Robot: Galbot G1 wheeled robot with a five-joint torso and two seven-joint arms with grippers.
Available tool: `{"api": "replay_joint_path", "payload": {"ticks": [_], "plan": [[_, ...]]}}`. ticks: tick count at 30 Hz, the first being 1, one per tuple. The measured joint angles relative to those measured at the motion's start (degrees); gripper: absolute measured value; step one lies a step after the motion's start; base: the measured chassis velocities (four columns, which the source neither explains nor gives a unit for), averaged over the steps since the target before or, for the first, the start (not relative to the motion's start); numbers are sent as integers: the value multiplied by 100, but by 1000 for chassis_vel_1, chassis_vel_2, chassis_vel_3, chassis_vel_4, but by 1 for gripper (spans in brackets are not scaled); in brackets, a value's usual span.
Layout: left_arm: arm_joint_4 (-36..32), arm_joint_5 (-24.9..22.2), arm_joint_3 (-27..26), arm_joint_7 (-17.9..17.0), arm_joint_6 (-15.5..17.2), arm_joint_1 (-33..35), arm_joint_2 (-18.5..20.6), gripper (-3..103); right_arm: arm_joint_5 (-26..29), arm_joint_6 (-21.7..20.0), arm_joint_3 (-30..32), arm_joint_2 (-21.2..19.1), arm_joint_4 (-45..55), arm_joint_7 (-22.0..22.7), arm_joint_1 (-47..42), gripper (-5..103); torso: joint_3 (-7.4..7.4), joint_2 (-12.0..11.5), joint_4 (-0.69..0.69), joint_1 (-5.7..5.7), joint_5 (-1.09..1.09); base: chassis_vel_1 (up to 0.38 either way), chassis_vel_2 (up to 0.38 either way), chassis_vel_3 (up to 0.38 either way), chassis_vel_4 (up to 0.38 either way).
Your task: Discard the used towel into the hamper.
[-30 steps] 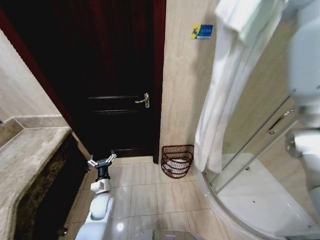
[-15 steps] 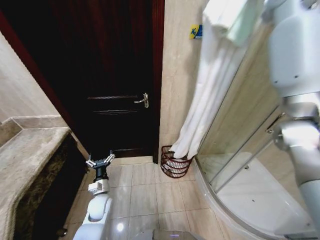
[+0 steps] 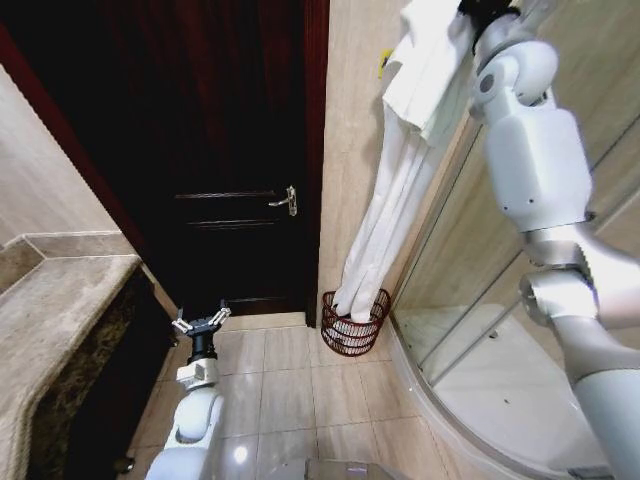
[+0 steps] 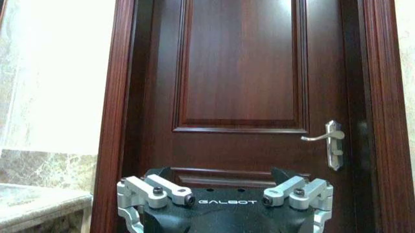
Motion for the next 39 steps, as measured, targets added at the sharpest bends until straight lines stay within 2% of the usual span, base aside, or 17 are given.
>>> {"api": "replay_joint_path", "payload": {"ticks": [4, 7, 11, 15, 26, 30, 33, 39], "plan": [[-18, -1, 1, -1, 0, 22, -12, 100, -4, 26, -29, 31, -32, -8, -7, 5, -39, -76, 1, -33, 1, 0, 0, 0, 0], [-51, -8, -24, -1, -30, 76, -13, 100, -9, 31, -49, 91, 7, -4, -153, 5, -127, -247, 1, -115, 2, 0, 0, 0, 0], [-72, -14, -45, 3, -55, 106, -12, 100, -28, 38, -59, 123, -43, -1, -168, 5, -174, -336, 2, -155, 1, 0, 0, 0, 0], [-116, -21, -64, 26, -112, 189, -29, 100, -92, 106, -74, 179, -279, -8, -135, 5, -283, -526, 2, -238, 1, 0, 0, 0, 0], [-257, -22, -67, 61, -144, 358, -74, 100, -90, 134, -164, 133, -337, 1, -194, 5, -458, -846, 2, -385, 1, 0, 0, 0, 0], [-295, -21, -64, 78, -150, 423, -140, 100, 36, 122, -318, 58, -211, 132, -278, 5, -527, -969, 1, -438, 1, 0, 0, 0, 0], [-396, -21, -73, 77, -153, 514, -207, 100, 374, -21, -410, -25, 75, 336, -419, 5, -601, -1106, 2, -500, 1, 0, 0, 0, 0], [-495, -19, -95, 46, -190, 600, -247, 100, 434, -44, -445, -70, 116, 368, -509, 5, -679, -1250, 2, -567, 2, 0, 0, 0, 0]]}}
